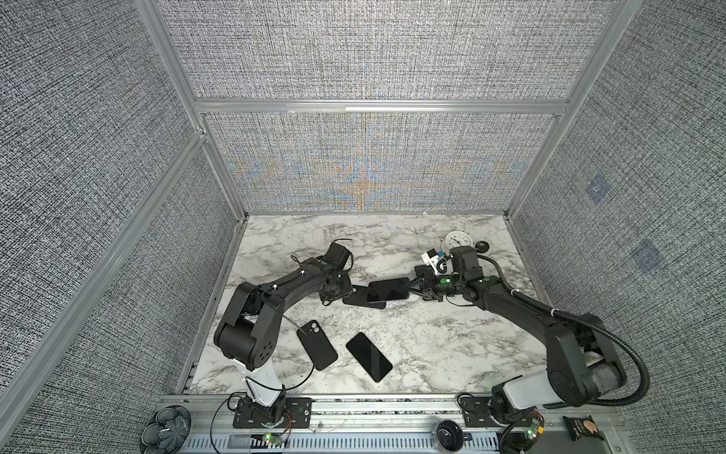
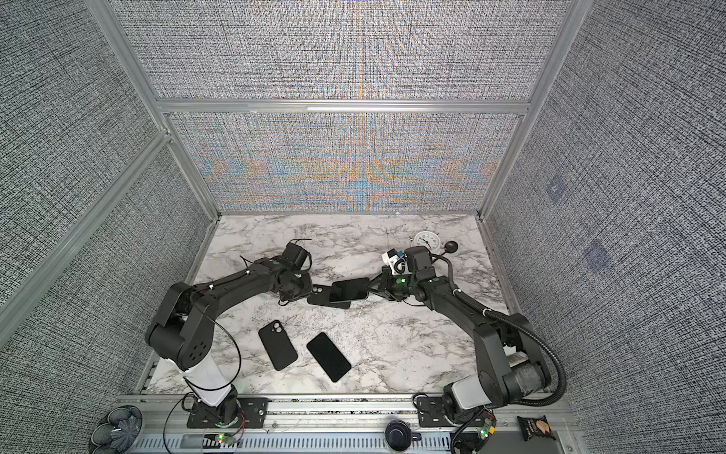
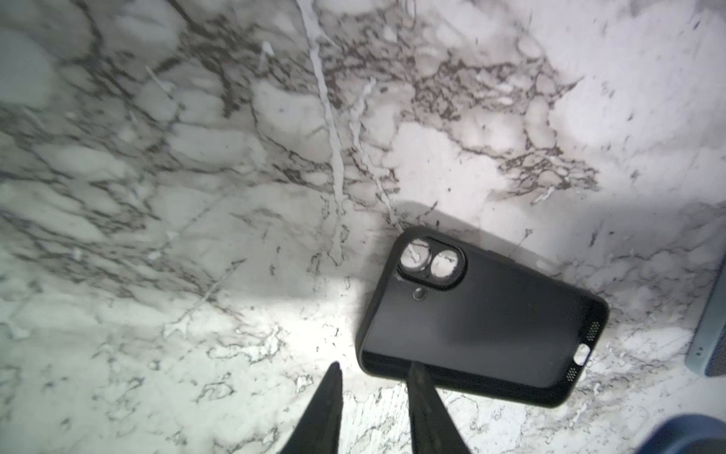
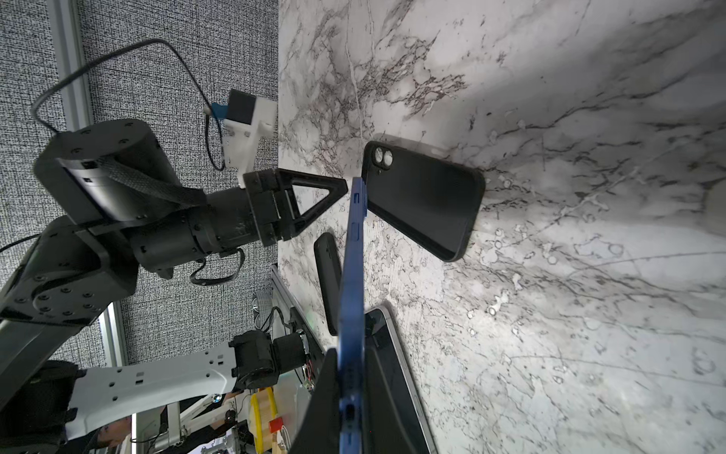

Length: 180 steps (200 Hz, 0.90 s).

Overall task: Put the phone into the phone case
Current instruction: 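Press the black case onto the phone with the left gripper while the right holds it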

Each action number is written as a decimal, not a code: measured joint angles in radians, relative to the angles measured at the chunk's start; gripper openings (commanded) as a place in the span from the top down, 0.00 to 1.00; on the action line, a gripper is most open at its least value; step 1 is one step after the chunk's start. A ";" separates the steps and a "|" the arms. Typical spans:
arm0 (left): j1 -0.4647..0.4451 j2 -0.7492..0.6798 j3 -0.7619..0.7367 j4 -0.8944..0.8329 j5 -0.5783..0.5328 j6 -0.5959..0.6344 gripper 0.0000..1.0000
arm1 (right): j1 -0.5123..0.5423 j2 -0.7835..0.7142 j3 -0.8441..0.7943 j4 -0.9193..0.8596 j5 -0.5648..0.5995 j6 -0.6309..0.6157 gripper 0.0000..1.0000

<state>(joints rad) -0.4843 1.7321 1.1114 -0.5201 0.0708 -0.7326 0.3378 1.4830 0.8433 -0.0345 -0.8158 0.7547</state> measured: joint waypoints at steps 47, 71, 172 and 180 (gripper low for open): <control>0.062 -0.023 -0.027 0.058 0.116 0.045 0.44 | 0.031 0.077 0.008 0.052 0.011 0.062 1.00; 0.077 -0.014 -0.041 0.100 0.181 0.052 0.44 | 0.048 0.108 0.013 0.090 0.027 0.086 1.00; 0.083 0.030 -0.069 0.154 0.288 0.061 0.46 | 0.080 0.229 0.049 0.211 0.047 0.169 1.00; 0.083 0.035 -0.068 0.155 0.290 0.064 0.46 | 0.081 0.238 0.053 0.220 0.047 0.177 1.00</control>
<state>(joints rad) -0.4015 1.7668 1.0435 -0.3649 0.3611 -0.6685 0.4191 1.7210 0.8963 0.1852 -0.7692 0.9314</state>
